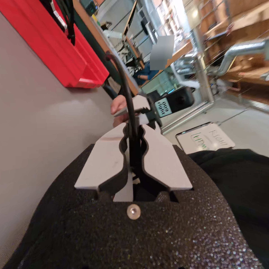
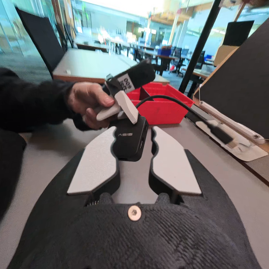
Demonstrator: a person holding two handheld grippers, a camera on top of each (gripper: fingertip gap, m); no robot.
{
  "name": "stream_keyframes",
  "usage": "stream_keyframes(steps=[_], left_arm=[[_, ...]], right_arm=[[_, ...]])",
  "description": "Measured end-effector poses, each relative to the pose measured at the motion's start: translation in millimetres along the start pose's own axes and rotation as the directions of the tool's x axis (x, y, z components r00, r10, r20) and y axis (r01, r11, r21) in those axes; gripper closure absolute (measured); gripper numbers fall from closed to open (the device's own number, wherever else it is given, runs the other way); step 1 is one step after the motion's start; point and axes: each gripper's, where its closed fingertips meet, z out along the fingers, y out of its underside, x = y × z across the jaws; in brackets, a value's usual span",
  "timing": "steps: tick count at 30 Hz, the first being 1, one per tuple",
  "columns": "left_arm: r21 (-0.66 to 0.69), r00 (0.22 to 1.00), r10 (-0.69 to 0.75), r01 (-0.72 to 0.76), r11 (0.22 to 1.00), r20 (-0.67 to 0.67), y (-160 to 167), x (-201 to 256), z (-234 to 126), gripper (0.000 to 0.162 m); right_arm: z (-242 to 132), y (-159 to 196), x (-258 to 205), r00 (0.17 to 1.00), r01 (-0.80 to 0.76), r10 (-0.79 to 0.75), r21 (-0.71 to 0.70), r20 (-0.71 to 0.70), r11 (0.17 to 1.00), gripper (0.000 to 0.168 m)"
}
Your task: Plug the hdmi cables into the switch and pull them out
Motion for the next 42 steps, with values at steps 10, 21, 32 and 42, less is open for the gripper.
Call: stream_keyframes(steps=[10, 21, 32, 42], left_arm=[[0.241, 0.993, 0.057, -0.030, 0.970, -0.105, -21.1, 28.4, -2.3, 0.149], [0.267, 0.889, 0.383, -0.317, 0.910, -0.252, -8.9, 81.4, -12.9, 0.148], [0.157, 0.922, 0.367, -0.347, 0.925, -0.127, -15.5, 76.4, -6.8, 0.149], [0.646, 0.985, 0.081, -0.160, 0.746, 0.152, -53.5, 25.2, -30.1, 0.149]], right_arm=[[5.9, -13.0, -5.5, 0.947, 0.269, -0.242, 0.111, -0.210, 0.957, 0.089], [-3.6, -59.4, -34.7, 0.838, 0.535, -0.496, 0.159, -0.227, 0.830, 0.094], [-0.4, -50.5, -21.6, 0.916, 0.395, -0.378, 0.152, -0.133, 0.906, 0.099], [15.8, -46.0, 26.9, 0.811, 0.265, -0.084, 0.234, -0.579, 0.935, 0.103]])
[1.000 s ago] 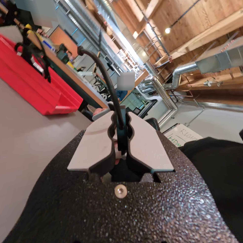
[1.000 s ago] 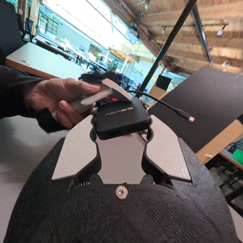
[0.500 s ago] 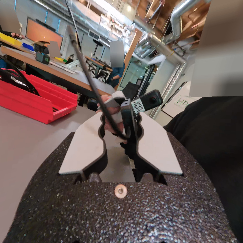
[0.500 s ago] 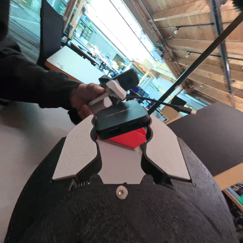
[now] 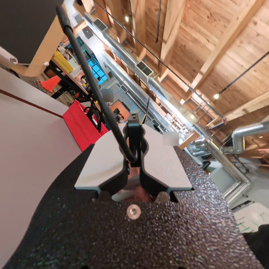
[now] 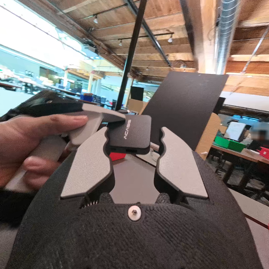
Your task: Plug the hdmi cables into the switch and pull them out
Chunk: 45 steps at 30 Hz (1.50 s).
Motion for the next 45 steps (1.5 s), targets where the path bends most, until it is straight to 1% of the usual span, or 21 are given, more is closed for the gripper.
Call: stream_keyframes(steps=[4, 7, 8, 12, 14, 16, 17, 18, 23, 25, 27, 29, 31, 34, 35, 37, 38, 40, 42, 43, 45], left_arm=[[0.088, 0.996, -0.088, 0.087, 0.992, 0.012, 0.2, -1.4, -2.5, 0.149], [0.151, 0.994, -0.099, 0.093, 0.984, 0.033, -10.1, -4.2, -6.8, 0.149], [0.155, 0.994, -0.101, 0.094, 0.983, 0.037, -11.5, -4.9, -7.0, 0.149], [0.157, 0.991, -0.128, 0.121, 0.980, 0.040, -11.3, -7.4, -6.0, 0.149], [0.165, 0.987, -0.157, 0.149, 0.975, 0.038, -10.3, -8.9, -6.9, 0.149], [0.174, 0.979, -0.204, 0.197, 0.965, 0.022, -8.7, -10.6, -8.4, 0.149], [0.179, 0.974, -0.228, 0.224, 0.958, 0.006, -8.9, -10.7, -9.0, 0.149], [0.179, 0.969, -0.245, 0.242, 0.954, -0.003, -9.0, -10.7, -9.4, 0.149], [0.141, 0.977, -0.214, 0.210, 0.967, 0.015, 0.9, -6.2, -4.2, 0.149], [0.138, 0.978, -0.210, 0.207, 0.969, 0.009, 4.9, -3.8, -1.8, 0.149], [0.137, 0.979, -0.204, 0.201, 0.970, 0.010, 5.3, -3.5, -2.1, 0.149], [0.104, 0.982, -0.187, 0.185, 0.977, 0.006, 7.9, -2.1, -1.2, 0.149], [0.046, 0.983, -0.180, 0.182, 0.982, -0.036, 9.2, 4.0, -0.5, 0.147], [-0.127, 0.990, -0.120, 0.111, 0.986, -0.069, 13.9, 9.1, -5.3, 0.123], [-0.194, 0.996, -0.076, 0.064, 0.979, -0.055, 15.3, 6.8, -10.2, 0.110], [-0.301, 0.998, 0.063, -0.051, 0.952, 0.031, 9.9, -8.5, -24.8, 0.088], [-0.324, 0.984, 0.157, -0.123, 0.938, 0.081, -0.8, -16.7, -32.9, 0.085], [-0.353, 0.933, 0.330, -0.263, 0.898, 0.143, -29.2, -22.5, -44.5, 0.082], [-0.390, 0.900, 0.419, -0.345, 0.854, 0.121, -46.9, -9.8, -44.1, 0.086], [-0.435, 0.895, 0.438, -0.364, 0.823, 0.079, -45.0, -1.2, -40.8, 0.089], [-0.581, 0.901, 0.433, -0.375, 0.723, -0.043, -21.9, 12.0, -34.6, 0.093]], right_arm=[[2.9, 0.3, -0.7, 0.999, -0.042, 0.042, 0.026, 0.004, 0.999, 0.109], [-2.0, 2.5, -7.7, 0.996, -0.045, 0.043, 0.026, 0.075, 0.999, 0.103], [-2.5, 3.5, -8.1, 0.996, -0.050, 0.048, 0.019, 0.080, 0.999, 0.100], [-1.5, 4.6, -11.5, 0.994, 0.018, -0.018, 0.003, 0.107, 1.000, 0.102], [-1.5, 5.2, -11.0, 0.993, 0.026, -0.026, -0.002, 0.118, 1.000, 0.098], [-2.6, 7.8, -18.1, 0.983, 0.040, -0.036, -0.017, 0.180, 0.999, 0.100], [-4.0, 11.8, -22.7, 0.974, 0.065, -0.056, -0.036, 0.220, 0.997, 0.092], [-4.9, 15.6, -23.0, 0.971, 0.093, -0.079, -0.053, 0.227, 0.994, 0.092], [-0.2, 14.0, -12.7, 0.987, 0.139, -0.134, -0.048, 0.091, 0.989, 0.093], [0.0, 10.0, -11.0, 0.985, 0.168, -0.168, -0.023, 0.037, 0.985, 0.096], [-0.6, 10.4, -11.2, 0.986, 0.162, -0.161, -0.029, 0.032, 0.986, 0.096], [-2.2, 10.5, -9.6, 0.986, 0.159, -0.157, -0.036, 0.055, 0.987, 0.096], [-4.4, 8.7, -6.7, 0.985, 0.144, -0.139, -0.038, 0.103, 0.989, 0.096], [-12.2, 2.6, 11.7, 0.987, 0.022, -0.018, -0.022, 0.162, 1.000, 0.096], [-16.8, 0.3, 21.0, 0.982, -0.046, 0.048, -0.015, 0.182, 0.999, 0.096], [-27.7, -3.1, 36.3, 0.954, -0.173, 0.171, -0.011, 0.247, 0.985, 0.096], [-32.7, -3.9, 43.2, 0.938, -0.225, 0.221, -0.015, 0.269, 0.974, 0.096], [-40.9, -3.2, 45.4, 0.900, -0.282, 0.278, -0.037, 0.336, 0.959, 0.096], [-44.5, -0.9, 35.0, 0.865, -0.286, 0.289, -0.069, 0.410, 0.956, 0.096], [-44.3, 0.0, 26.4, 0.846, -0.282, 0.290, -0.086, 0.447, 0.956, 0.096], [-43.0, 0.9, 5.9, 0.802, -0.264, 0.284, -0.115, 0.525, 0.958, 0.096]])
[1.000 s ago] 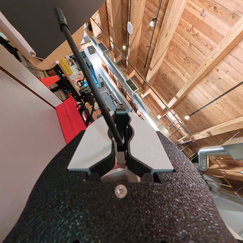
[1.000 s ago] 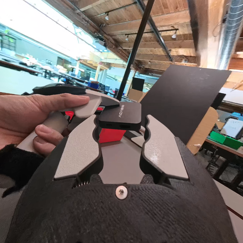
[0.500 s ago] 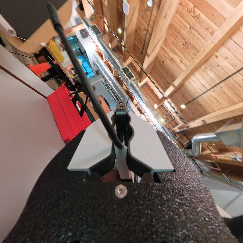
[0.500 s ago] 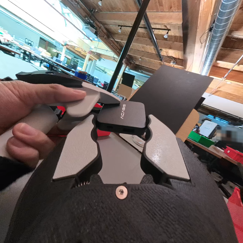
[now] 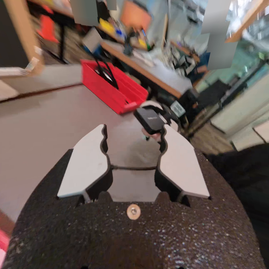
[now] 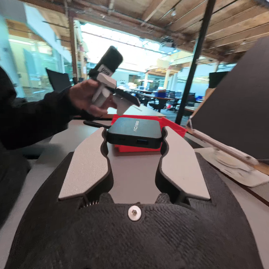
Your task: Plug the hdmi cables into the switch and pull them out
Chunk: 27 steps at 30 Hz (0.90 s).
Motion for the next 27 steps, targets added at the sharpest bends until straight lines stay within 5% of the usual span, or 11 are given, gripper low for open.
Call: stream_keyframes(steps=[4, 8, 10, 11, 17, 20, 23, 27], left_arm=[[-0.246, 0.987, -0.014, -0.026, 0.969, -0.158, 26.7, 16.0, 28.7, 0.093], [-0.386, 0.873, -0.288, 0.128, 0.914, -0.394, 51.3, 44.5, 42.5, 0.102], [-0.418, 0.806, -0.351, 0.144, 0.897, -0.476, 60.9, 56.8, 45.2, 0.131], [-0.406, 0.784, -0.380, 0.180, 0.896, -0.491, 60.3, 58.2, 47.9, 0.133], [-0.353, 0.703, -0.541, 0.413, 0.839, -0.462, 62.7, 40.0, 63.0, 0.142], [-0.321, 0.781, -0.470, 0.358, 0.877, -0.411, 74.3, 32.4, 68.7, 0.148], [-0.314, 0.733, -0.504, 0.397, 0.863, -0.458, 64.5, 40.5, 65.2, 0.148], [-0.348, 0.734, -0.546, 0.429, 0.834, -0.404, 66.7, 31.4, 62.4, 0.148]], right_arm=[[15.9, 3.8, -25.1, 0.990, 0.009, -0.002, -0.044, 0.140, 0.999, 0.096], [17.6, -0.9, -36.2, 0.978, -0.004, 0.013, -0.047, 0.208, 0.999, 0.096], [18.7, 2.6, -37.4, 0.976, -0.006, 0.020, -0.063, 0.217, 0.998, 0.096], [17.9, 1.7, -36.2, 0.977, -0.013, 0.023, -0.048, 0.213, 0.999, 0.096], [16.0, 19.9, -22.3, 0.992, 0.041, -0.030, -0.093, 0.122, 0.995, 0.096], [20.2, 15.5, -19.4, 0.997, 0.003, 0.002, -0.061, 0.083, 0.998, 0.110], [18.3, 4.7, -17.4, 0.996, -0.030, 0.028, 0.016, 0.090, 0.999, 0.116], [15.8, 23.5, -17.7, 0.988, 0.144, -0.137, -0.104, 0.073, 0.984, 0.096]])
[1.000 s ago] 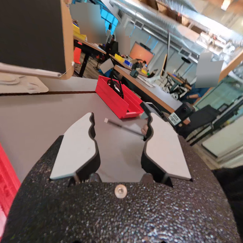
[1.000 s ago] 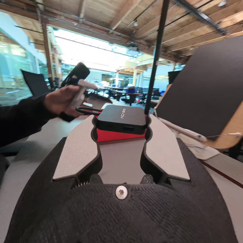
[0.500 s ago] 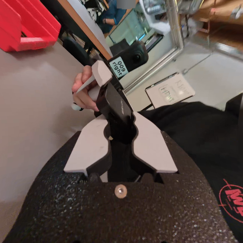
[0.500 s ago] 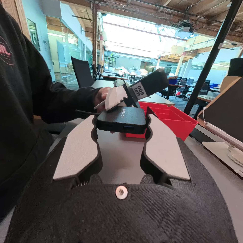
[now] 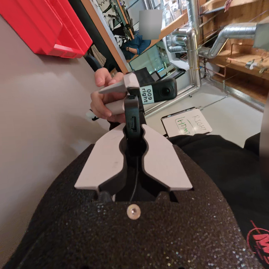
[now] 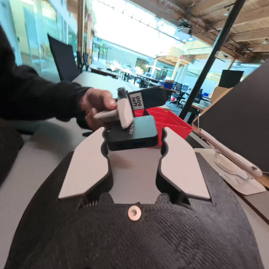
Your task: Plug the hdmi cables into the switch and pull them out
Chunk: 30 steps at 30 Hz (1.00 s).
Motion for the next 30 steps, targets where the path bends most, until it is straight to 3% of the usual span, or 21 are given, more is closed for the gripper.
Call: stream_keyframes(steps=[6, 12, 20, 30], left_arm=[[0.014, 0.993, -0.110, 0.111, 0.994, -0.041, 0.2, -4.2, -2.3, 0.147], [0.032, 0.989, -0.138, 0.140, 0.990, -0.057, 0.9, -5.2, -0.3, 0.148], [0.127, 0.977, -0.201, 0.208, 0.970, -0.067, -6.2, -10.0, -2.4, 0.148], [0.181, 0.982, -0.173, 0.184, 0.966, -0.074, -4.5, -11.6, -6.9, 0.147]], right_arm=[[1.4, 12.3, -8.2, 0.997, 0.078, -0.075, -0.103, 0.027, 0.992, 0.080], [4.9, 13.5, -4.6, 0.997, 0.078, -0.080, -0.097, -0.015, 0.992, 0.096], [7.3, 17.6, 0.8, 0.992, 0.108, -0.114, -0.110, -0.056, 0.988, 0.096], [9.0, 20.0, -0.6, 0.999, -0.053, 0.052, -0.112, -0.017, 0.992, 0.095]])
